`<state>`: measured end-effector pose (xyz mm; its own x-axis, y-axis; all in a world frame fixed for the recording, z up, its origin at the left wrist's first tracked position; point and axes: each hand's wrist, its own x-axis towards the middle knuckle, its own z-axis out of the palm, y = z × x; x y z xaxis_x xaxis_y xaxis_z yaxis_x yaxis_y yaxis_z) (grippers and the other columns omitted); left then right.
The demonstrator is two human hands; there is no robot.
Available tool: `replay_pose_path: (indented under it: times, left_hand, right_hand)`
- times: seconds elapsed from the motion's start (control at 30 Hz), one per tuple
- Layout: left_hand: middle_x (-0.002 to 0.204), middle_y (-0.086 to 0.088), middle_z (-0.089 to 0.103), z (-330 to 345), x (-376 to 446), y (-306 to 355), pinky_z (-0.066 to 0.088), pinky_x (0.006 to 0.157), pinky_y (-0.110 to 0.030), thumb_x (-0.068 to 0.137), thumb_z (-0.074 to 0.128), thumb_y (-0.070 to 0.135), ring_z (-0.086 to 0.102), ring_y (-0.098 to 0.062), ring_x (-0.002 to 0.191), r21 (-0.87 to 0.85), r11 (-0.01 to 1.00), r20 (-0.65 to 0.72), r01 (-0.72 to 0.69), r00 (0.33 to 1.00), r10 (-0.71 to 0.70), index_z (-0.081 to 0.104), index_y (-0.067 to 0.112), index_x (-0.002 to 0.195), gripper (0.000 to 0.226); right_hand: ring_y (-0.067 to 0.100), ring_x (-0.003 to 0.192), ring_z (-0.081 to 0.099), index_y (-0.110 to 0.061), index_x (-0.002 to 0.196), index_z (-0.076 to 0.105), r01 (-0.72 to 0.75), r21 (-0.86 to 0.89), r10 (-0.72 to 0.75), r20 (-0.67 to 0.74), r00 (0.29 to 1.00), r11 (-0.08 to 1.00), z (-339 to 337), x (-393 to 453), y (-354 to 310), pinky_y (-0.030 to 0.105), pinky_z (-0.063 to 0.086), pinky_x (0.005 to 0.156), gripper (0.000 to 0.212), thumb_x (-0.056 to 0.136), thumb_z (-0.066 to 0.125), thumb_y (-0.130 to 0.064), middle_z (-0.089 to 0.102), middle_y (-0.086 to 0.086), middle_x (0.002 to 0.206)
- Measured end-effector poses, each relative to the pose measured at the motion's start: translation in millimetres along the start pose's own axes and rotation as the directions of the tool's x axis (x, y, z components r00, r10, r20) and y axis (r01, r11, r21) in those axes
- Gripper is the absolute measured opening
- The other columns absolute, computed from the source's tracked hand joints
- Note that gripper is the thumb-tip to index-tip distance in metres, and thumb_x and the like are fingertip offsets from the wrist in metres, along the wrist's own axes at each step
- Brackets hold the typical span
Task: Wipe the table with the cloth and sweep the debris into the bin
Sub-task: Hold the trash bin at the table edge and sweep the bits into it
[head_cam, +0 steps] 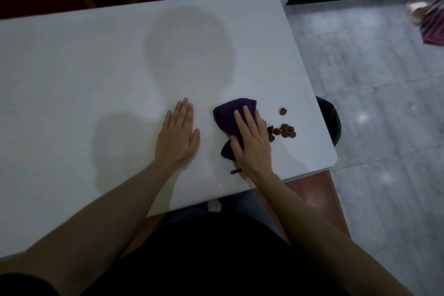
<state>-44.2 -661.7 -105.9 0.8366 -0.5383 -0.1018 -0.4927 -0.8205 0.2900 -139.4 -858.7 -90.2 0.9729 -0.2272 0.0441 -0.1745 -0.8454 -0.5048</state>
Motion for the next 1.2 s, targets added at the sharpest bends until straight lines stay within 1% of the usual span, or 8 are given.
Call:
replay_pose_path:
  times: [0.1, 0.23, 0.37, 0.5, 0.7, 0.87, 0.97, 1.2]
  left_hand:
    - [0.165, -0.011, 0.007, -8, 24, 16, 0.005, 0.125, -0.041, 0.100, 0.016, 0.040, 0.004, -0.021, 0.153, -0.035, 0.994, -0.014, -0.100, 0.995, 0.099, 0.011, 0.004, 0.157, 0.067]
    - [0.165, -0.010, 0.013, -17, 62, 52, 0.006, 0.125, -0.040, 0.101, 0.019, 0.039, 0.008, -0.022, 0.153, -0.077, 0.968, -0.042, -0.240, 0.970, 0.238, 0.016, 0.005, 0.156, 0.065]
    - [0.164, -0.011, 0.017, -18, 99, 109, 0.006, 0.125, -0.039, 0.100, 0.020, 0.038, 0.012, -0.023, 0.152, -0.083, 0.927, -0.033, -0.365, 0.931, 0.363, 0.018, 0.005, 0.156, 0.065]
    - [0.161, -0.013, 0.026, -2, 148, 184, 0.011, 0.124, -0.038, 0.100, 0.020, 0.040, 0.023, -0.026, 0.150, -0.090, 0.900, -0.009, -0.426, 0.904, 0.427, 0.026, 0.004, 0.154, 0.065]
    - [0.160, -0.011, 0.029, 43, 217, 305, 0.012, 0.124, -0.034, 0.100, 0.022, 0.044, 0.022, -0.024, 0.150, -0.117, 0.894, 0.070, -0.432, 0.895, 0.441, 0.029, 0.005, 0.153, 0.067]
    - [0.163, -0.009, 0.022, 82, 259, 377, 0.012, 0.124, -0.035, 0.105, 0.036, 0.036, 0.015, -0.022, 0.152, -0.165, 0.928, 0.198, -0.333, 0.911, 0.362, 0.022, 0.008, 0.156, 0.060]
    - [0.164, -0.008, 0.017, 111, 275, 395, 0.012, 0.124, -0.036, 0.104, 0.037, 0.035, 0.012, -0.021, 0.152, -0.149, 0.939, 0.257, -0.311, 0.904, 0.341, 0.017, 0.009, 0.157, 0.062]
    - [0.166, -0.007, 0.003, 226, 323, 382, 0.009, 0.124, -0.038, 0.105, 0.034, 0.037, 0.003, -0.022, 0.153, -0.029, 0.979, 0.386, -0.202, 0.901, 0.197, 0.005, 0.011, 0.158, 0.066]
  right_hand:
    - [0.027, 0.150, 0.013, -0.018, 0.152, 0.030, -0.043, 0.003, 0.043, -0.056, 0.997, 0.999, -18, 1, 9, 0.039, 0.013, 0.122, 0.056, 0.100, 0.035, -0.036, 0.023, 0.003, 0.160]
    - [0.028, 0.148, 0.019, -0.013, 0.149, 0.037, -0.143, 0.017, 0.144, -0.165, 0.976, 0.990, -48, 2, 46, 0.044, 0.020, 0.121, 0.054, 0.102, 0.031, -0.038, 0.031, 0.006, 0.157]
    - [0.029, 0.147, 0.023, -0.011, 0.147, 0.040, -0.245, -0.004, 0.237, -0.249, 0.939, 0.969, -90, -1, 114, 0.043, 0.021, 0.120, 0.052, 0.102, 0.034, -0.035, 0.035, 0.008, 0.155]
    - [0.026, 0.148, 0.020, -0.015, 0.149, 0.038, -0.404, -0.032, 0.385, -0.238, 0.891, 0.914, -137, -7, 200, 0.043, 0.022, 0.120, 0.050, 0.102, 0.038, -0.035, 0.033, 0.005, 0.157]
    - [0.025, 0.147, 0.022, -0.017, 0.151, 0.032, -0.598, -0.017, 0.597, -0.040, 0.801, 0.801, -177, -10, 341, 0.040, 0.024, 0.117, 0.053, 0.101, 0.045, -0.028, 0.031, 0.004, 0.158]
    - [0.027, 0.140, 0.034, -0.010, 0.148, 0.037, -0.677, 0.055, 0.673, 0.070, 0.736, 0.734, -196, -7, 411, 0.037, 0.028, 0.113, 0.051, 0.098, 0.049, -0.018, 0.039, 0.010, 0.152]
    - [0.028, 0.138, 0.037, -0.006, 0.145, 0.040, -0.695, 0.068, 0.688, 0.097, 0.719, 0.716, -190, 2, 445, 0.036, 0.029, 0.110, 0.049, 0.097, 0.048, -0.014, 0.042, 0.013, 0.149]
    - [0.026, 0.149, 0.016, -0.015, 0.154, 0.019, -0.752, 0.066, 0.744, 0.115, 0.658, 0.656, -112, 17, 536, 0.042, 0.021, 0.118, 0.063, 0.098, 0.045, -0.023, 0.019, 0.007, 0.162]
